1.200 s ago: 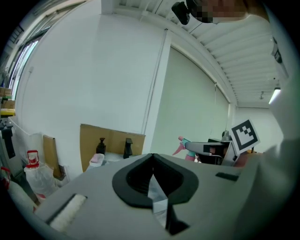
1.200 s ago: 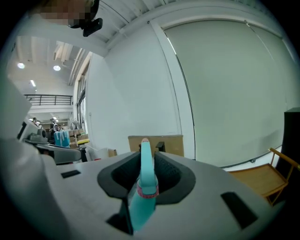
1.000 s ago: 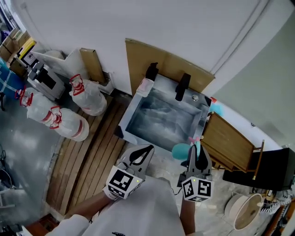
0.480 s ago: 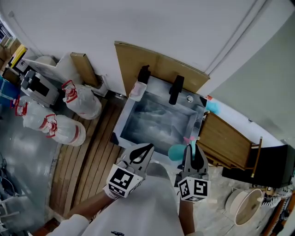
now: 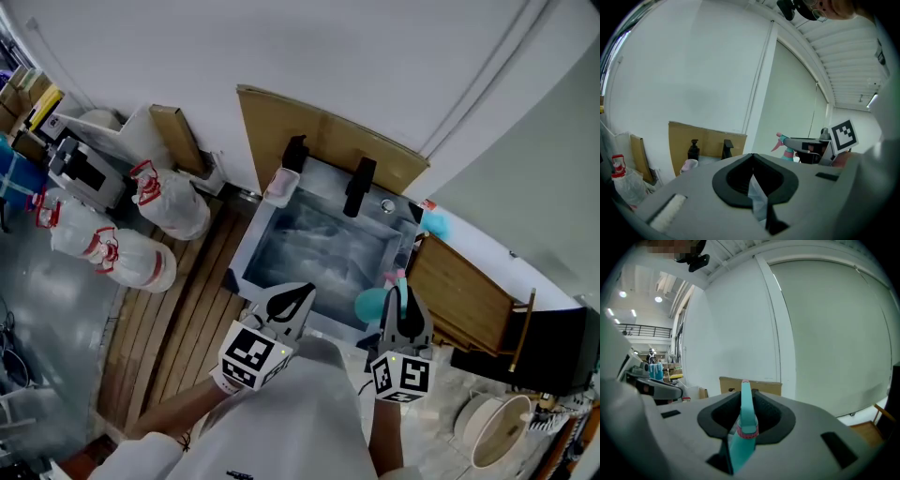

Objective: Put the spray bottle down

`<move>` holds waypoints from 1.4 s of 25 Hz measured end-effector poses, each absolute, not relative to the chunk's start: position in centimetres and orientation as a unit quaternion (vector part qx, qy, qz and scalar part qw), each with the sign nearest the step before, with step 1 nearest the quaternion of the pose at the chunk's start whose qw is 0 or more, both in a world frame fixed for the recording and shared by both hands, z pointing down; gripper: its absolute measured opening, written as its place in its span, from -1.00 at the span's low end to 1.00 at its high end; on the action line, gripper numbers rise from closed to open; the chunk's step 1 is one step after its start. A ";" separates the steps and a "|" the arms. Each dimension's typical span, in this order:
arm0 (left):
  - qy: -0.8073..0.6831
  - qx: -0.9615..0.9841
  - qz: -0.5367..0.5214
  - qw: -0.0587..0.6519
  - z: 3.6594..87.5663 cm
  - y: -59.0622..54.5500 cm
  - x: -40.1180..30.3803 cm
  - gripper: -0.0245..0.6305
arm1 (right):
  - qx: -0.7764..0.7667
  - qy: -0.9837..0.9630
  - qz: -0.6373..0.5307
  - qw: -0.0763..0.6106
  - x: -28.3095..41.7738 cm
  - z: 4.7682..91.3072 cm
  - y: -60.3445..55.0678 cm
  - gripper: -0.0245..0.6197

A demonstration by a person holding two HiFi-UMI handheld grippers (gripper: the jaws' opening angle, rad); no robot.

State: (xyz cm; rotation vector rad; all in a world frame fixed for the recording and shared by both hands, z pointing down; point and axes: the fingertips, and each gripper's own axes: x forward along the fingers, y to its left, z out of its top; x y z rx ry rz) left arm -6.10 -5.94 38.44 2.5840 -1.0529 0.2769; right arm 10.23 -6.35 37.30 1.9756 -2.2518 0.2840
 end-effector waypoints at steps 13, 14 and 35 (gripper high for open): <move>-0.345 0.922 0.107 0.142 38.5 -9.5 -0.4 -0.91 | 0.655 -0.749 0.060 0.076 15.5 38.3 -13.9 -0.67; -0.343 0.922 0.106 0.143 38.6 -9.8 0.1 -0.91 | 0.657 -0.748 0.059 0.077 16.1 38.6 -14.5 -0.67; -0.347 0.914 0.133 0.162 45.2 -18.4 7.4 -0.91 | 0.670 -0.738 0.067 0.050 24.1 46.6 -27.4 -0.67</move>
